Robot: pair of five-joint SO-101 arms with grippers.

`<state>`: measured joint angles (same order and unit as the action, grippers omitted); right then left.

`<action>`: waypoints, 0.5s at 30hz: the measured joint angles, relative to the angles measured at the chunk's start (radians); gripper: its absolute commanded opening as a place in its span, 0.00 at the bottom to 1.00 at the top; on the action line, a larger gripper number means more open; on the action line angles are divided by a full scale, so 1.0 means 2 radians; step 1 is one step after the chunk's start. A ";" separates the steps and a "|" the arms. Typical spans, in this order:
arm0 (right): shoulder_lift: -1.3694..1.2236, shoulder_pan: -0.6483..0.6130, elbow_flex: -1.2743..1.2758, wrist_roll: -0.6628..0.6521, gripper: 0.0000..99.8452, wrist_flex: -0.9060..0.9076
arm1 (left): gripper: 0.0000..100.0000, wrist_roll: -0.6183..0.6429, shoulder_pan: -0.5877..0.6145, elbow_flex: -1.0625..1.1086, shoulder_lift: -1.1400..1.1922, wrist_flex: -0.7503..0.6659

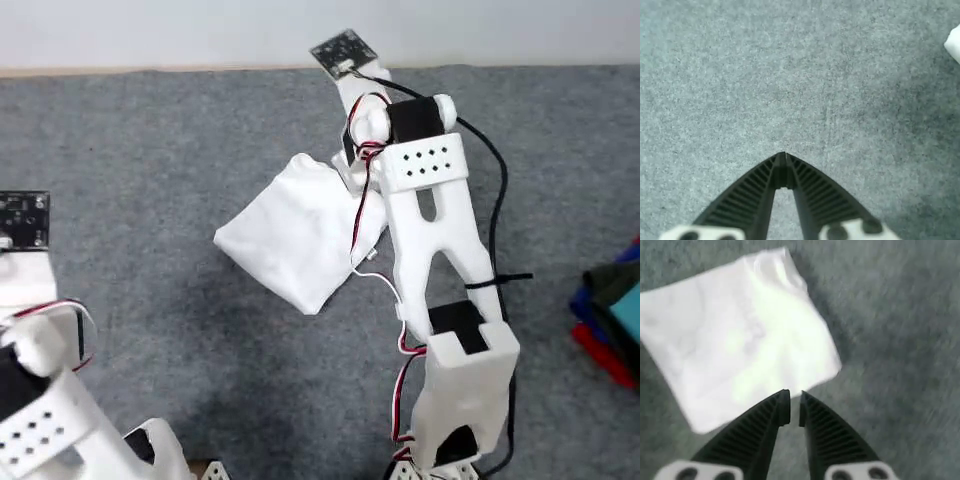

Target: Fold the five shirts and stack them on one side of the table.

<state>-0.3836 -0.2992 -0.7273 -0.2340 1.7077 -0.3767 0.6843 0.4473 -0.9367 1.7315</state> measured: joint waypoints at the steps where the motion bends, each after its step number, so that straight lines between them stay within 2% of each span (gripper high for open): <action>1: 0.005 0.000 0.000 0.015 0.01 0.014 | 0.00 0.000 0.000 0.004 -0.005 0.000; 6: 0.044 0.010 0.000 0.071 0.01 0.021 | 0.00 0.000 0.000 0.009 -0.023 0.000; 15: 0.137 0.014 0.030 0.081 0.01 0.022 | 0.00 0.000 0.000 0.009 -0.058 0.000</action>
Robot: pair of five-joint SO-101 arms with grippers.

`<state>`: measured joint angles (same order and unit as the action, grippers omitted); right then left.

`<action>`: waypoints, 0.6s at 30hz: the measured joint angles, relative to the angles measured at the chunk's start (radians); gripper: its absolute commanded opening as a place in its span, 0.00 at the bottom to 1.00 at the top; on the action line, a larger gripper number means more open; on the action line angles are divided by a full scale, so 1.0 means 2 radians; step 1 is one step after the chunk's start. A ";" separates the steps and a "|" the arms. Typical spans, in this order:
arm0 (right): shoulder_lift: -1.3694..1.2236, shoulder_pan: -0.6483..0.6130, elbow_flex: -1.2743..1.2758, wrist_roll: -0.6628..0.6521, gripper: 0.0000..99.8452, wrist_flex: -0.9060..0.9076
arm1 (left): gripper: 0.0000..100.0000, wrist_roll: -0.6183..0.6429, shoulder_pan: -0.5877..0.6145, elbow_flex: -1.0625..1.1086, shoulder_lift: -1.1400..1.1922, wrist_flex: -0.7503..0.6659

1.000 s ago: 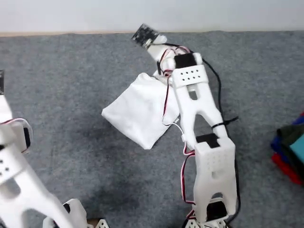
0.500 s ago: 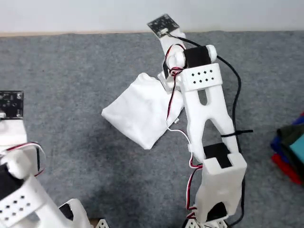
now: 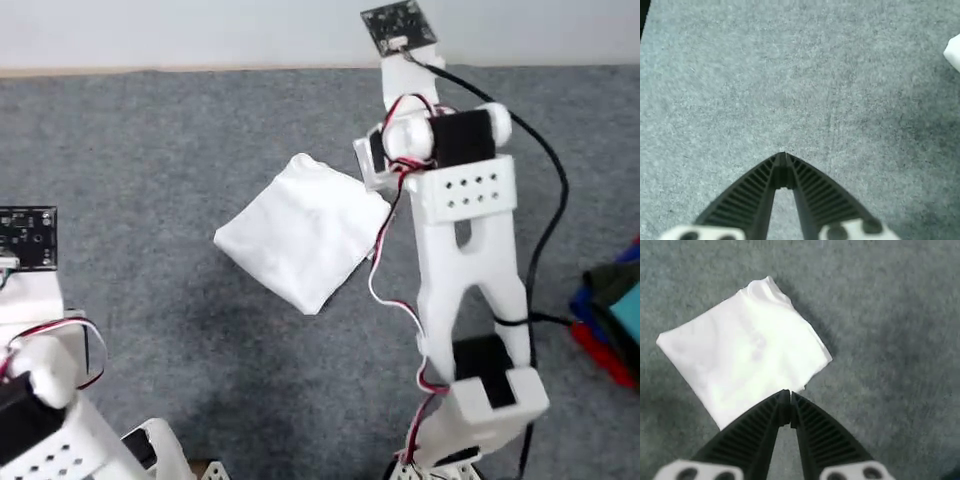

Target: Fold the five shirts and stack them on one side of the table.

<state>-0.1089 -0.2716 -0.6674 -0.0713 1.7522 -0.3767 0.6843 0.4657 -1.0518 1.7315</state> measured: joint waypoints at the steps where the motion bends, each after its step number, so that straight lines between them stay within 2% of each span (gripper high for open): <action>1: 0.014 0.000 0.021 0.001 0.01 0.000 | 0.00 0.000 0.000 0.000 -0.003 0.000; 12: 0.178 0.008 0.244 0.012 0.01 0.000 | 0.00 0.000 0.000 0.065 -0.039 0.000; 18: 0.199 0.028 0.361 0.124 0.01 0.000 | 0.00 0.000 0.000 0.075 -0.061 0.001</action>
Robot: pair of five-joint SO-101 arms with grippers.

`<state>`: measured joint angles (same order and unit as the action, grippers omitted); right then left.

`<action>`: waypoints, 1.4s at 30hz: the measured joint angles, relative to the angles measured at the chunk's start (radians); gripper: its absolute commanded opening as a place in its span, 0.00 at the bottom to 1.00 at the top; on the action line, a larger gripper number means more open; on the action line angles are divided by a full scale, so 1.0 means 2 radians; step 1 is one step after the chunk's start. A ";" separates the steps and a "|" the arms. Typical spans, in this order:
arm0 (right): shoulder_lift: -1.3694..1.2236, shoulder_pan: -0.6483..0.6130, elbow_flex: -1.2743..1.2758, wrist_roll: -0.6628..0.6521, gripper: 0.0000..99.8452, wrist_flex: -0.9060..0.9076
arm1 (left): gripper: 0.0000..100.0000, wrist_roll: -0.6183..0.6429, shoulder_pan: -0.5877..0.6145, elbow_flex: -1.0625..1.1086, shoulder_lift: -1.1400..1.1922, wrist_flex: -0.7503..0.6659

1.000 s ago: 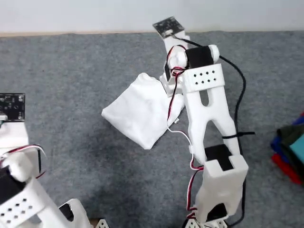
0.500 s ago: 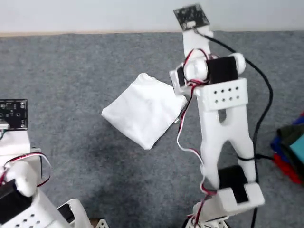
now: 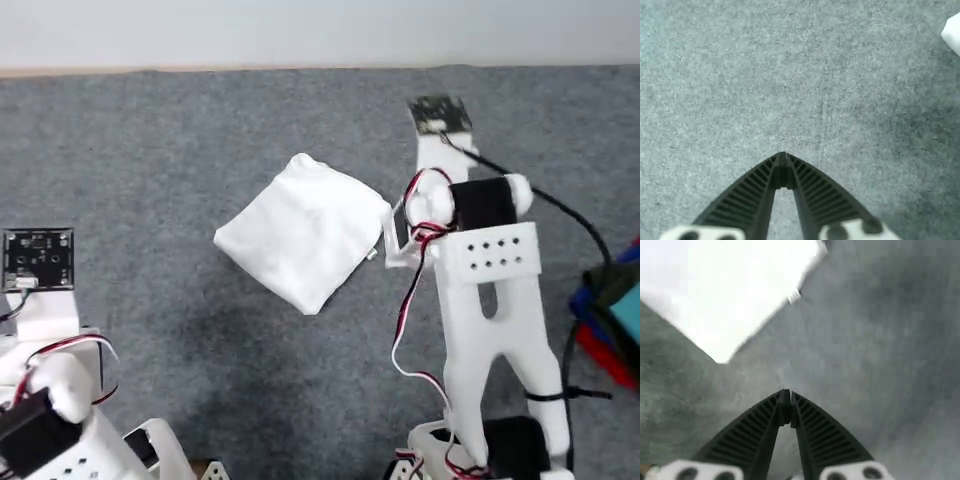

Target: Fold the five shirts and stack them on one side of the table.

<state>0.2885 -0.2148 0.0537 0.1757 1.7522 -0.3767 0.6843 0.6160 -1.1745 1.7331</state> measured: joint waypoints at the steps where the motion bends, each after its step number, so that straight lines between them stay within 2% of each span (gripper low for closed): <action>1: -0.002 0.000 0.018 0.019 0.01 -0.002 | 0.00 0.000 0.000 0.001 -0.003 0.000; 7: -0.064 -0.002 0.064 0.100 0.01 -0.071 | 0.00 0.000 0.000 0.002 -0.015 0.000; 10: -0.108 -0.028 0.064 0.137 0.02 -0.116 | 0.00 0.000 -0.001 0.002 -0.015 0.000; 17: -0.213 -0.107 0.009 0.227 0.29 -0.163 | 0.00 0.000 0.000 0.002 -0.015 0.000; 20: -0.252 -0.124 -0.025 0.248 0.34 -0.163 | 0.00 0.000 0.000 0.002 -0.015 0.000; 32: -0.358 -0.134 -0.137 0.271 0.34 -0.166 | 0.00 0.000 0.000 0.002 -0.015 0.000; 37: -0.395 -0.133 -0.157 0.272 0.34 -0.191 | 0.00 0.000 0.000 0.002 -0.015 0.000; 42: -0.411 -0.134 -0.157 0.272 0.34 -0.232 | 0.00 -0.028 0.000 0.018 -0.015 0.000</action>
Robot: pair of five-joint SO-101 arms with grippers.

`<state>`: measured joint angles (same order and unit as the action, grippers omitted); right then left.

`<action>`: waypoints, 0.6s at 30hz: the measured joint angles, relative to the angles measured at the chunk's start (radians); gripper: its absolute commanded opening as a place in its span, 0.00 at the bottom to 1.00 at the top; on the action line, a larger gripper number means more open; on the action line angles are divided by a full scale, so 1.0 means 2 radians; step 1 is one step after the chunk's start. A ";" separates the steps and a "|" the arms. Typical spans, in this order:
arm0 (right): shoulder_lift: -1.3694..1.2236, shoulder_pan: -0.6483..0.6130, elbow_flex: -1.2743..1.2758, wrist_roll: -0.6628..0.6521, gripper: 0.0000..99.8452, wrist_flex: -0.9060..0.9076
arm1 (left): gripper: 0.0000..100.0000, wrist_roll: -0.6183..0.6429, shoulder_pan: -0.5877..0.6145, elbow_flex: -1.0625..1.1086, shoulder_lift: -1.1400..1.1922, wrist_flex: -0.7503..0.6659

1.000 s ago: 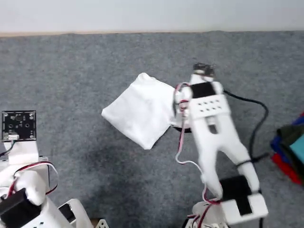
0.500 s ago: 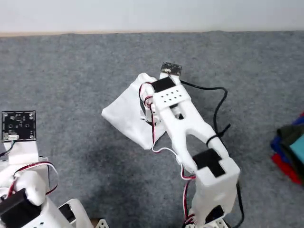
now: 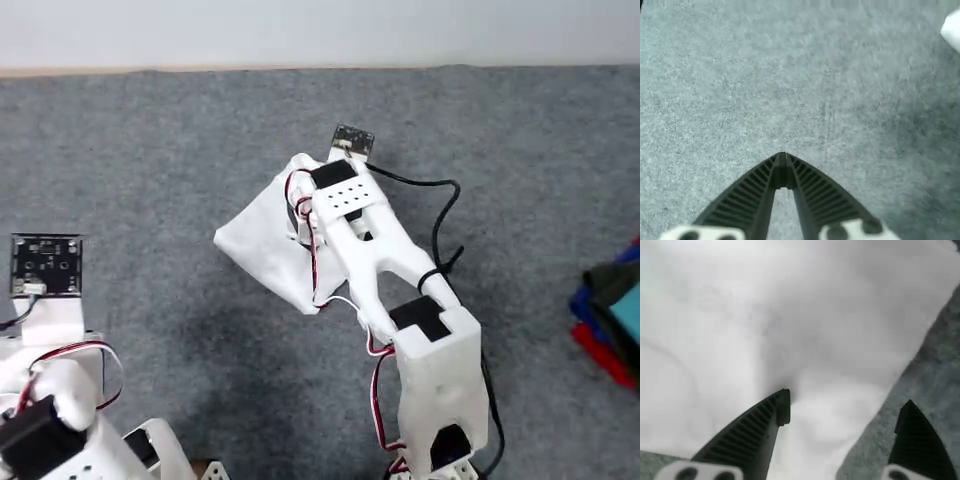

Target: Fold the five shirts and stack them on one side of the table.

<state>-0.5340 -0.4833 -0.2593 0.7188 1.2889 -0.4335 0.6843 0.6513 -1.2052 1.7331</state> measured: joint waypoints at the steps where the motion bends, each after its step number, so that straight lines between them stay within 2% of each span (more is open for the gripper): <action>1: -0.004 0.000 0.000 0.000 0.34 -0.006 | 0.00 -0.004 0.000 0.002 0.001 0.000; 18: -0.066 -0.001 -0.002 0.000 0.33 -0.091 | 0.00 -0.008 0.000 0.004 0.000 0.000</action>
<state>-0.6659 -0.4849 -0.2624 0.7188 1.1063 -0.4488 0.6843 0.6590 -1.2052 1.7331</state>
